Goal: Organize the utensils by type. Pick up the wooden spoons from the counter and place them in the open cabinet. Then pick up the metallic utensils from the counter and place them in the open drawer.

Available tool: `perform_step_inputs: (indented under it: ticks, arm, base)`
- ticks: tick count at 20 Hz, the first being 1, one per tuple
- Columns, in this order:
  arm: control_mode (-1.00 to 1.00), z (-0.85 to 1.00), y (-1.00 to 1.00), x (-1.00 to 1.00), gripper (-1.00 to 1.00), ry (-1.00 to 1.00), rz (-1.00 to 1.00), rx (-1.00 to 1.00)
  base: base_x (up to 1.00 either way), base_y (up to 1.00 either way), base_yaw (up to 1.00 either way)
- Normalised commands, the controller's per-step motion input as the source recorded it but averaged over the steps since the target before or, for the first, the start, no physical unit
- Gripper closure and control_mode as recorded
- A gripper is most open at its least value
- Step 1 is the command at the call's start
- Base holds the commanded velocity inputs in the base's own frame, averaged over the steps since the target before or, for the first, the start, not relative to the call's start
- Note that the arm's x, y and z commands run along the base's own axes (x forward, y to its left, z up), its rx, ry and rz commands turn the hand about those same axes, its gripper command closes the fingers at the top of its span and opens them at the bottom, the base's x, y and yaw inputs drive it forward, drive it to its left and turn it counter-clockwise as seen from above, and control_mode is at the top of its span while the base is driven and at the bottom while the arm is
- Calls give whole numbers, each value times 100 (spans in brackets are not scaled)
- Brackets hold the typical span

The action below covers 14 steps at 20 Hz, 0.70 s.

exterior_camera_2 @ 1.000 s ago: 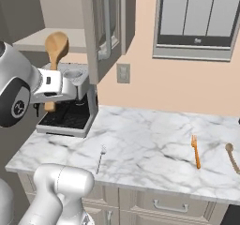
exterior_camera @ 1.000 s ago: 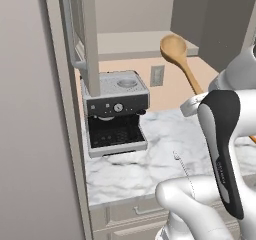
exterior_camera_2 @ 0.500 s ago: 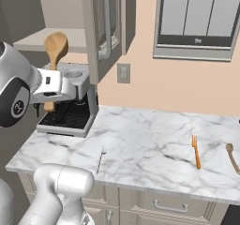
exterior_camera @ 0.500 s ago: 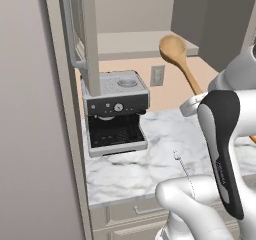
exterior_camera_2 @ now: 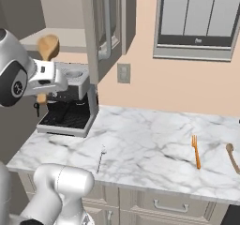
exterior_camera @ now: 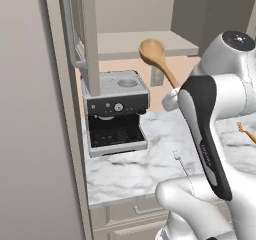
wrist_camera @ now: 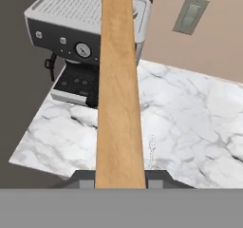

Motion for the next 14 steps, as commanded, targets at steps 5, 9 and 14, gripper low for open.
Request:
perform_step_inputs:
  ticks: [5, 9, 14]
  arm:
    - [-100, 8, 41, 54, 100, 0, 12, 0]
    - [-100, 0, 7, 27, 100, 1, 7, 0]
    - [-100, 0, 0, 7, 100, 0, 0, 0]
  base:
    - [0, 0, 0]
    - [0, 0, 0]
    - [0, 0, 0]
